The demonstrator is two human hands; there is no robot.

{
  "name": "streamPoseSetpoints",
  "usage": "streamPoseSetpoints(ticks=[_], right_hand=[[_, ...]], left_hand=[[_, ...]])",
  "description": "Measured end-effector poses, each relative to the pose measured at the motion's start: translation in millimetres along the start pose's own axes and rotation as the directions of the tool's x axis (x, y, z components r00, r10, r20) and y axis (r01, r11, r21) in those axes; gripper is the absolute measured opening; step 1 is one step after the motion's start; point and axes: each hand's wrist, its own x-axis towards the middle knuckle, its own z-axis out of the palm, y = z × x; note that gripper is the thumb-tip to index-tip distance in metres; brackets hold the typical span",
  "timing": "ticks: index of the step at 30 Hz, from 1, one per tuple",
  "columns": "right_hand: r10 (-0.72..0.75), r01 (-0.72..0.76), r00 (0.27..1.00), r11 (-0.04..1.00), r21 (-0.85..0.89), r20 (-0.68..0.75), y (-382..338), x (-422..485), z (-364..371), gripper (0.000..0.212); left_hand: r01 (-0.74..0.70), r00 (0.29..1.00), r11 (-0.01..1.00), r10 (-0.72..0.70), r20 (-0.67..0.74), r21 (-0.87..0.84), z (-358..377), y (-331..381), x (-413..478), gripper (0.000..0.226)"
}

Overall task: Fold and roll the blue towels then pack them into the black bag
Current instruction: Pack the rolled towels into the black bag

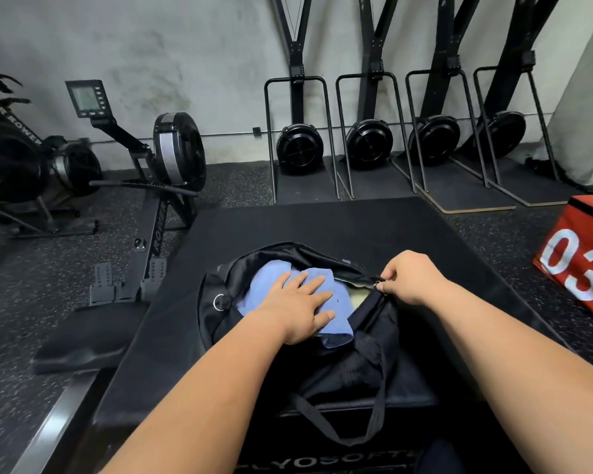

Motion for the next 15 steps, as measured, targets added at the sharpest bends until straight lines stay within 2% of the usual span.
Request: streamPoseSetpoints(ticks=[3,6,9,11,13,15], right_hand=[[-0.016,0.020,0.996,0.999,-0.039,0.089,6,-4,-7,0.016],[-0.106,0.109,0.986,0.994,-0.016,0.126,-7,-7,-7,0.014],[-0.173,0.172,0.984,0.985,0.022,0.040,-33,-9,4,0.041],[-0.166,0.167,0.986,0.979,-0.116,0.016,-48,-12,17,0.046],[-0.162,0.155,0.987,0.953,-0.259,-0.006,-54,-15,32,0.034],[-0.132,0.113,0.990,0.957,-0.266,-0.053,-53,-15,36,0.023]], left_hand=[[-0.006,1.000,1.000,0.007,-0.006,0.025,-1,3,-1,0.065],[-0.007,1.000,0.999,0.009,-0.028,0.043,2,6,-3,0.066],[-0.001,0.999,1.000,0.002,-0.046,0.018,3,5,-5,0.070],[0.003,0.999,1.000,-0.002,-0.052,0.006,4,4,-5,0.075],[0.008,0.999,1.000,-0.009,-0.046,-0.021,5,2,-6,0.080],[0.015,0.999,0.998,-0.017,-0.032,-0.059,5,-1,-6,0.080]])
